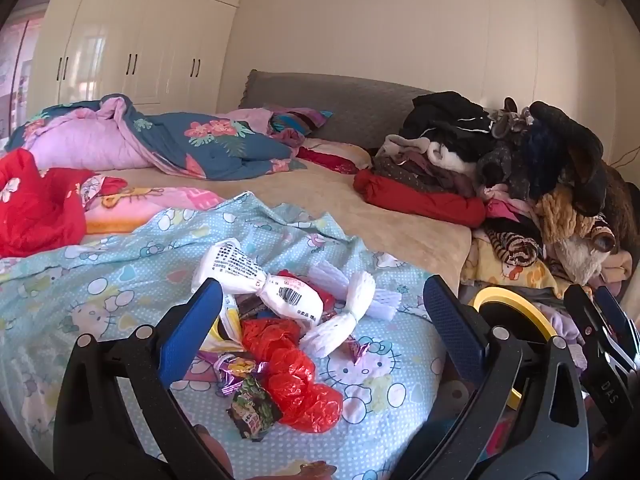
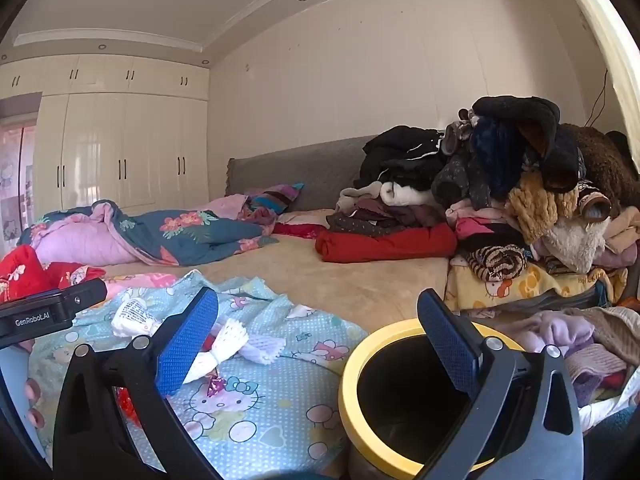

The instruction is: Collect trash

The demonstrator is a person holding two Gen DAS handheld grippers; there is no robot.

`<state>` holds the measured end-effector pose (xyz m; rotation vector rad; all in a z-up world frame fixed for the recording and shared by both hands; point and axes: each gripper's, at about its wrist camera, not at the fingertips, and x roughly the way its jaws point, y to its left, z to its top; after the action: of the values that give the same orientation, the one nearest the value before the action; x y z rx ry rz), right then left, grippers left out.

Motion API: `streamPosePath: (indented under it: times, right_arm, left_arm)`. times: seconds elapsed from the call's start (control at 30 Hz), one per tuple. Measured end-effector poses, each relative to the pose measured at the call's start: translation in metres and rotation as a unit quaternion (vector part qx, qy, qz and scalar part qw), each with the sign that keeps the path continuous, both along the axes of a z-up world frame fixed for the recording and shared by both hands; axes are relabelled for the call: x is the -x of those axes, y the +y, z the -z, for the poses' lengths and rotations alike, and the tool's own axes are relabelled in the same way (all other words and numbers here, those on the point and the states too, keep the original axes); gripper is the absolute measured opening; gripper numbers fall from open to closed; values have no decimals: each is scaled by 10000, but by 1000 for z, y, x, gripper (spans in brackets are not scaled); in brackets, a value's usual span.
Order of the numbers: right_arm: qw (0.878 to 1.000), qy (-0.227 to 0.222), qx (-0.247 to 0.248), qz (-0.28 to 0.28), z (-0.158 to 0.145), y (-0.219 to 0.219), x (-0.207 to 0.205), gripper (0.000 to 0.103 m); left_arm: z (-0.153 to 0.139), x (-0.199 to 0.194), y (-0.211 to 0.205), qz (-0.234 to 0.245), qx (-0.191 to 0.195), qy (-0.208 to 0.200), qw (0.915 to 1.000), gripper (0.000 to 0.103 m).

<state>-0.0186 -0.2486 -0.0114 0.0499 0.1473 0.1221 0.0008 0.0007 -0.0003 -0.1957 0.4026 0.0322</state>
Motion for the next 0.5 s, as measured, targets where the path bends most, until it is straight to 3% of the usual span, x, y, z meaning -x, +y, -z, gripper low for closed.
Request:
streamPosePath:
  times: [0.5]
  right_arm:
    - [10000,-40,-2,12,-2,-2,1,97]
  left_arm:
    - [-6,5,-9,111,-104,-127,9998,92]
